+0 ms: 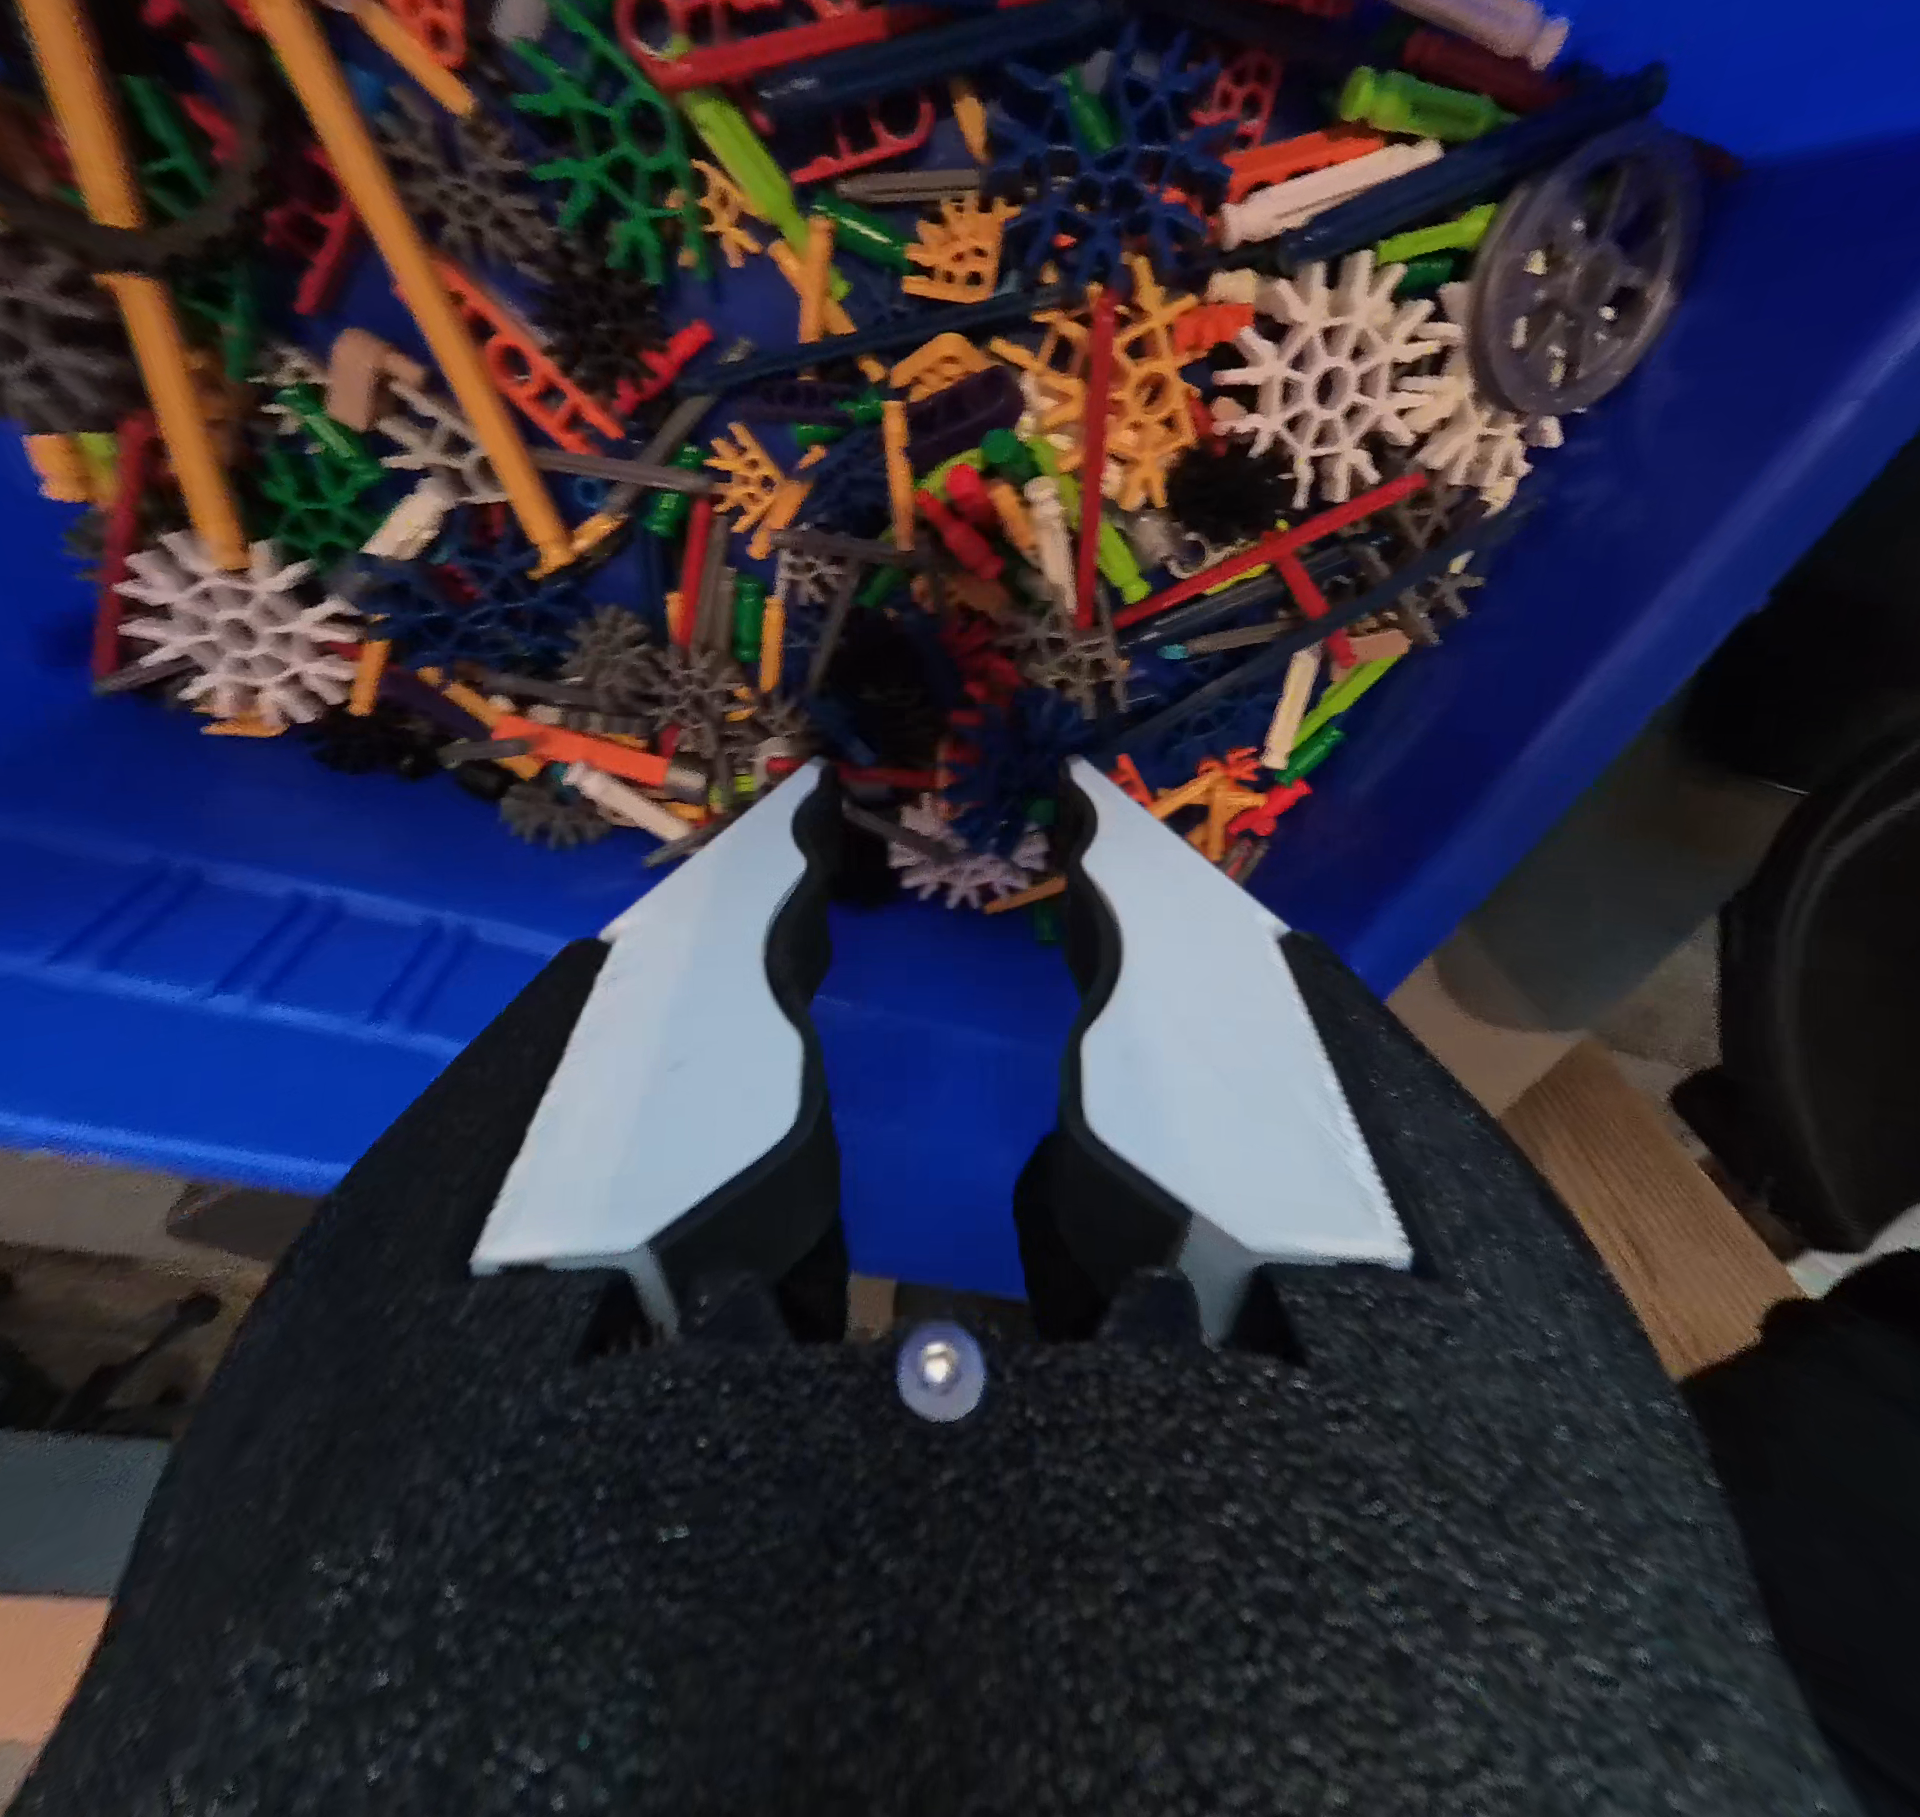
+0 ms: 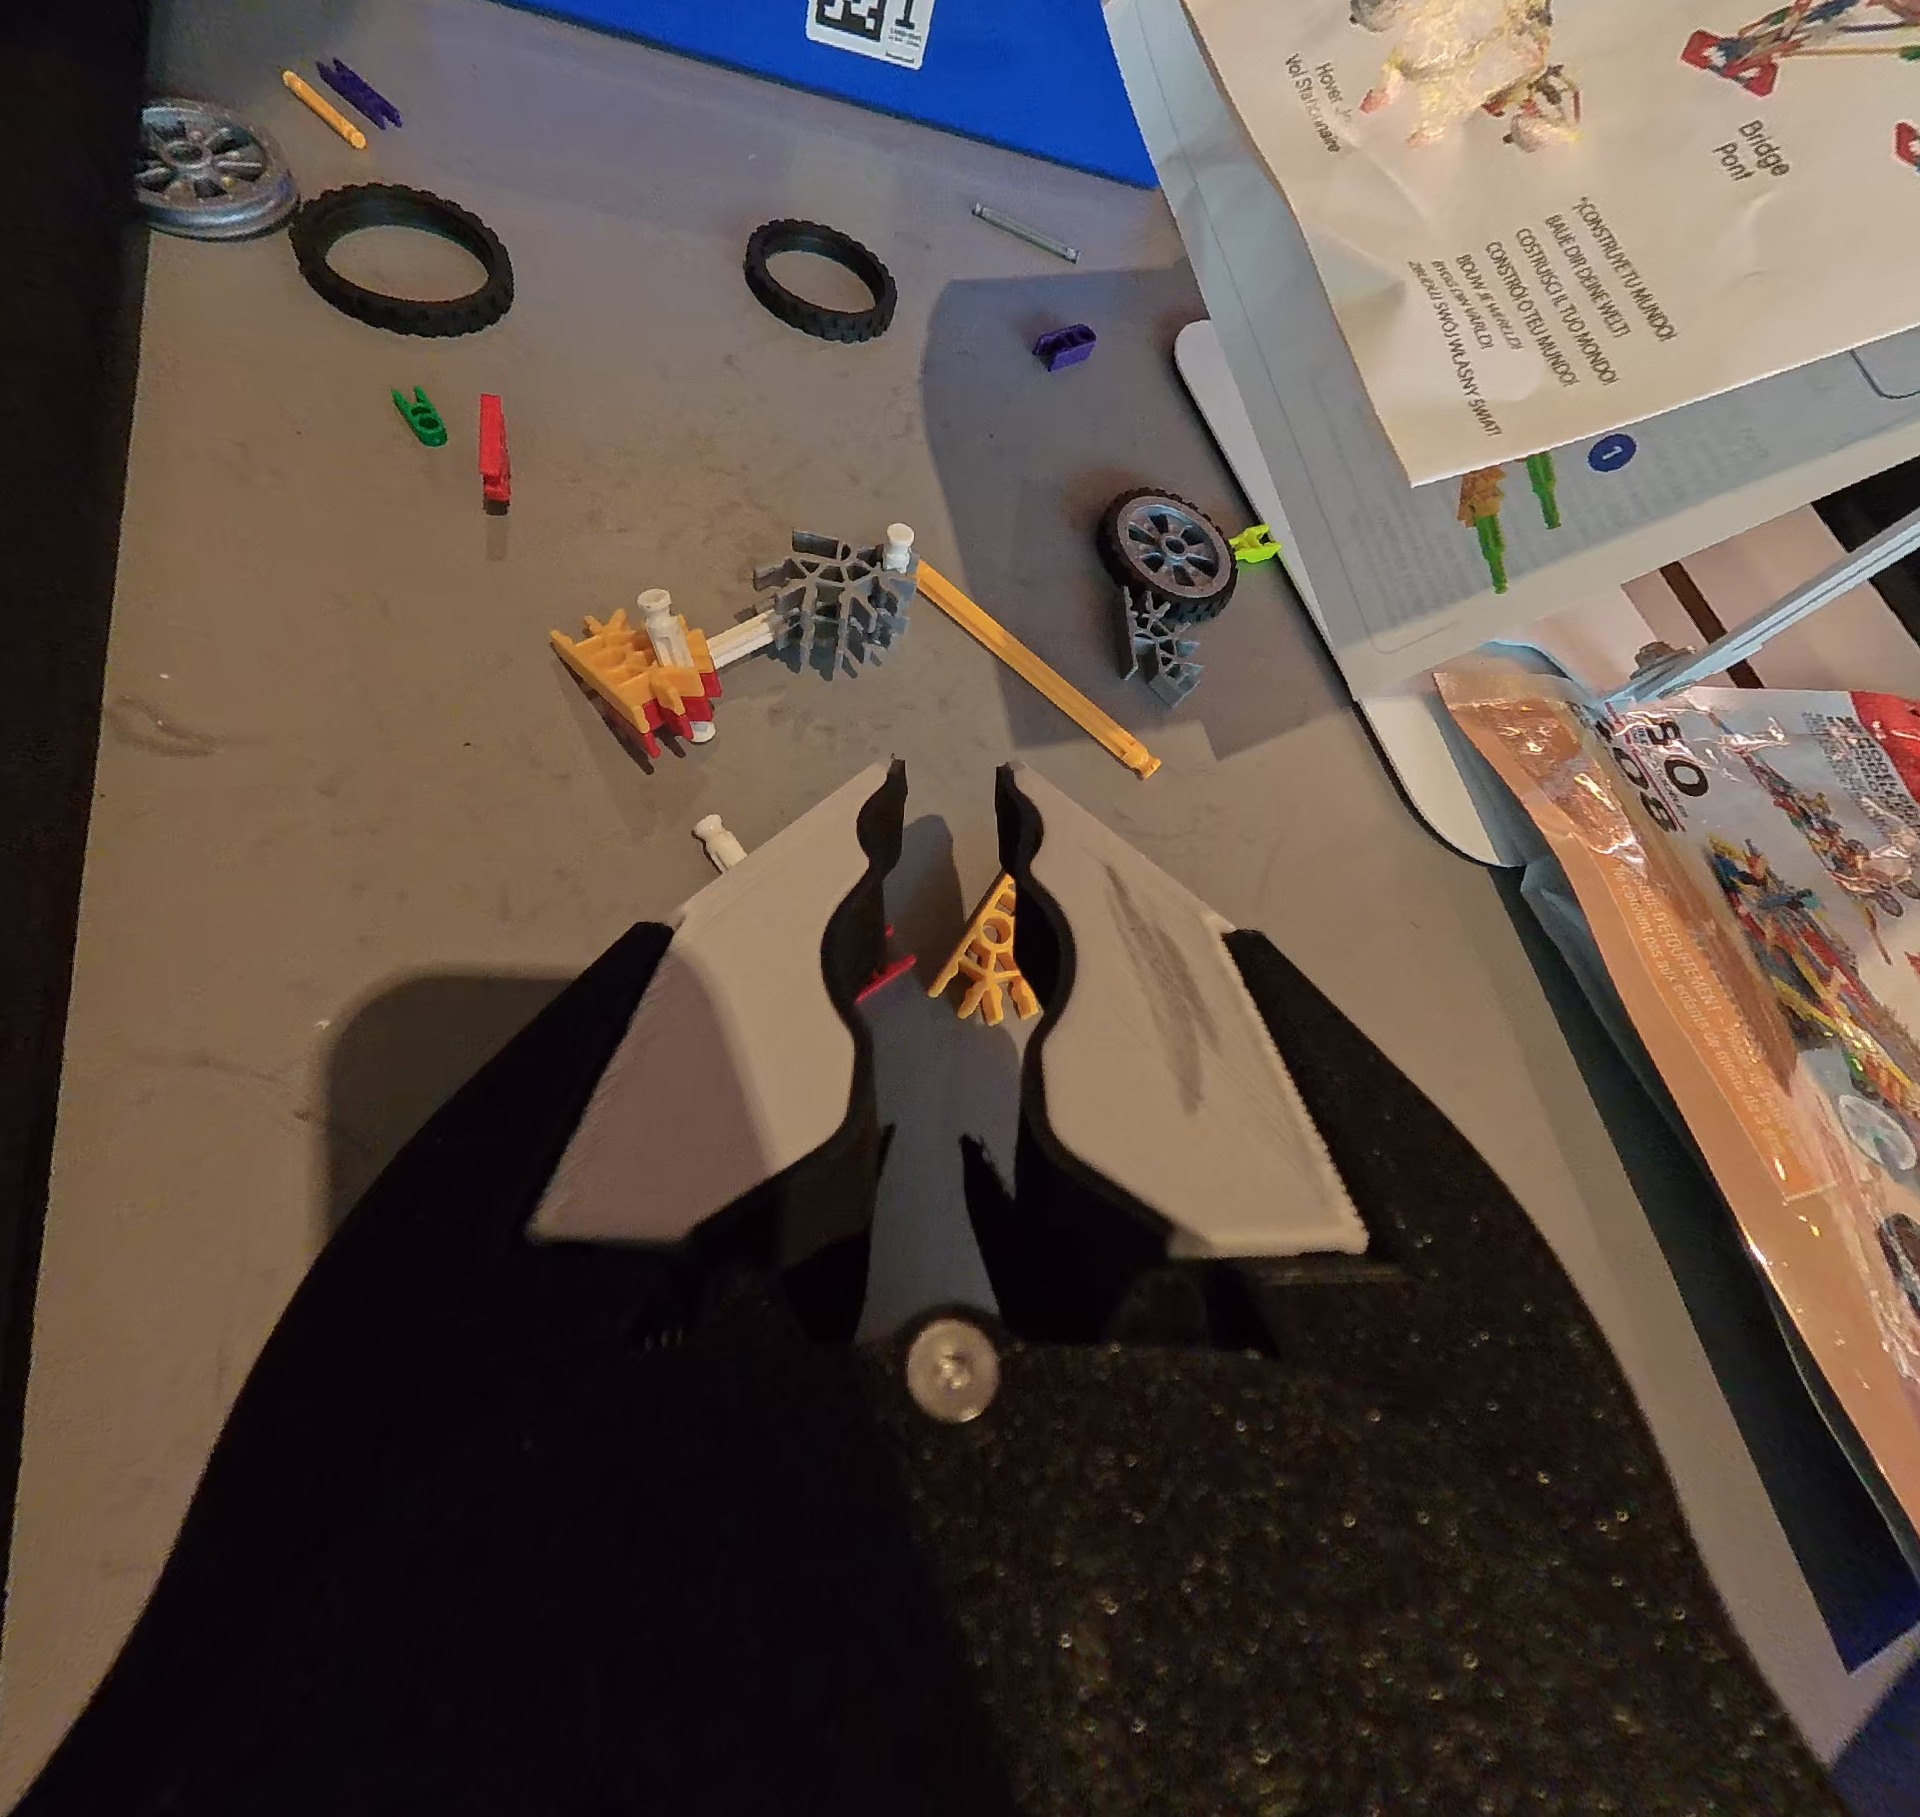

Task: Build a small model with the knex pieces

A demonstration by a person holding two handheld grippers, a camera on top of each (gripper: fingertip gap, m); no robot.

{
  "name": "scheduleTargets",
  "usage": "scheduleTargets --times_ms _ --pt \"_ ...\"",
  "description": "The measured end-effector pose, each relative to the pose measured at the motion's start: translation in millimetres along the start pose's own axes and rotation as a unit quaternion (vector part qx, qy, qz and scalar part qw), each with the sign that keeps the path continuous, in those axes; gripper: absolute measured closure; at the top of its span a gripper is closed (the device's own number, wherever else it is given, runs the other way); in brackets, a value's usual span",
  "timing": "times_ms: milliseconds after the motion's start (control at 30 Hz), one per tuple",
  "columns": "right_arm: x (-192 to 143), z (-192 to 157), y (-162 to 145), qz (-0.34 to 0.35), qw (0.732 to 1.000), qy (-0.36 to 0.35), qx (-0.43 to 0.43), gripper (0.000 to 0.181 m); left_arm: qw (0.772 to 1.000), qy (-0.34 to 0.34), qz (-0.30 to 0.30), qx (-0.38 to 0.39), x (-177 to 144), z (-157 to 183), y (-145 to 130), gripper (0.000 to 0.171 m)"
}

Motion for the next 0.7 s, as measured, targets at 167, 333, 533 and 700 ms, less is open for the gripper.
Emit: scheduleTargets --times_ms 167,333,533,700 --pt "0 0 0 0.000 1.000 0.000 0.001 0.165 0.998 0.057 0.009 -0.009 -15 -25 1 0.133" --pt "0 0 0 0.000 1.000 0.000 0.001 0.164 0.998 0.059 0.010 -0.005 -14 -38 7 0.140" --pt "-1 2 -1 0.000 1.000 -0.003 0.004 0.165 1.000 0.005 -0.014 0.018 4 -27 14 0.140" --pt "-2 4 -1 0.004 1.000 -0.008 0.009 0.165 0.997 -0.018 0.034 0.063 2 -12 37 0.137"
Point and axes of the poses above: each gripper's, where its closed fingertips meet, x out along the fingers, y out of its top, z = x × y across the jaws, the point moved 6 cm from there along -x, back along the fingers, and after that the axes turned 8 degrees about -y, right-handed, at the moved point
